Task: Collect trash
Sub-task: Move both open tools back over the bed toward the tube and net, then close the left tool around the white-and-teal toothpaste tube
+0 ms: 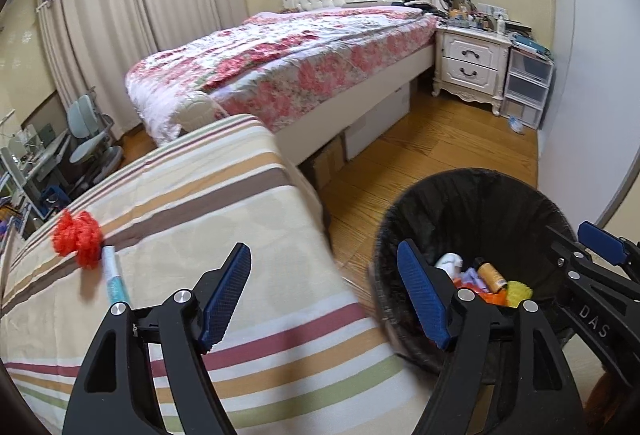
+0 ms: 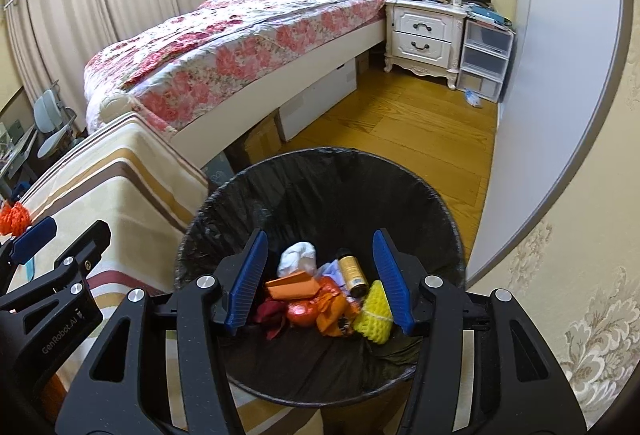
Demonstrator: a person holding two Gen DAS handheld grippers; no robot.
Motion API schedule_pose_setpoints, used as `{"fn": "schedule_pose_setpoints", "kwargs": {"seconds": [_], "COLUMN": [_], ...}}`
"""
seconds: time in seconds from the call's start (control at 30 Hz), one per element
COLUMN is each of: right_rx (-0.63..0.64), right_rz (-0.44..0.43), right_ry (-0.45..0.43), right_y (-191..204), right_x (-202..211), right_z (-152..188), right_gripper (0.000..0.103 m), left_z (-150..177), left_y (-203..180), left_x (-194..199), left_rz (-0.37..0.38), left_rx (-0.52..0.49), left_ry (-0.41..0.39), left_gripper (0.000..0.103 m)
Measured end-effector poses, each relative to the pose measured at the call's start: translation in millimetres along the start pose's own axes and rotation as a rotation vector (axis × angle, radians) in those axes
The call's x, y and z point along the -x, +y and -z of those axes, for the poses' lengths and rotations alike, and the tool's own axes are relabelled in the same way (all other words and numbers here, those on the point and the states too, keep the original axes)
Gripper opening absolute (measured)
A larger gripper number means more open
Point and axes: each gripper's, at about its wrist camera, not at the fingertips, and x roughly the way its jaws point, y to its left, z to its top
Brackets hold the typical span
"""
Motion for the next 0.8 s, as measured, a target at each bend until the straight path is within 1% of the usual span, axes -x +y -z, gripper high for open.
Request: {"fn": "schedule_pose_setpoints", "kwargs": {"seconds": [0.1, 0.33, 0.43, 0.53, 0.6, 0.67, 0.7, 0.73, 0.77, 0.8], "right_rx": [0.034, 0.113, 0.15, 0.188, 0.206, 0.222, 0.231, 0.237, 0.246, 0.252], "right_rz": [-0.024, -0.08, -0.106, -0.13, -0.142, -0.152, -0.156, -0.159, -0.163, -0.167], "right_ry": [0.003, 0.007, 0.008, 0.01, 0.014, 0.019, 0.023, 0.024, 0.027, 0.028], "right_y": [20, 67, 88, 108, 118, 128, 132, 135, 140, 143], "right_x": [1, 6, 8, 9, 9, 9, 8, 9, 9, 9], "right_z": [2, 6, 7, 10, 12, 14, 15, 16, 18, 18], "right_gripper": [0.054, 0.054, 0.054, 0.054, 0.054, 0.054, 0.054, 0.054, 0.054, 0.054], "left_z": [5, 17, 21, 24, 27, 28, 28, 30, 31, 33], "left_y": [22, 79, 105, 127, 141, 150, 153, 156, 159, 162], "left_x": [1, 0, -7, -17, -24, -29, -31, -33, -34, -32], "left_rz": [-0.051, -0.162, -0.219, -0.251, -0.253, -0.232, -0.214, -0.197, -0.177, -0.15], "left_rx": [0.022, 0.126, 0.165, 0.203, 0.234, 0.259, 0.272, 0.28, 0.288, 0.3], "left_ry": [0.007, 0.046, 0.073, 0.114, 0.142, 0.166, 0.176, 0.188, 0.199, 0.193], "left_gripper": [0.073, 0.073, 0.073, 0.073, 0.073, 0.073, 0.069, 0.062, 0.058, 0.052]}}
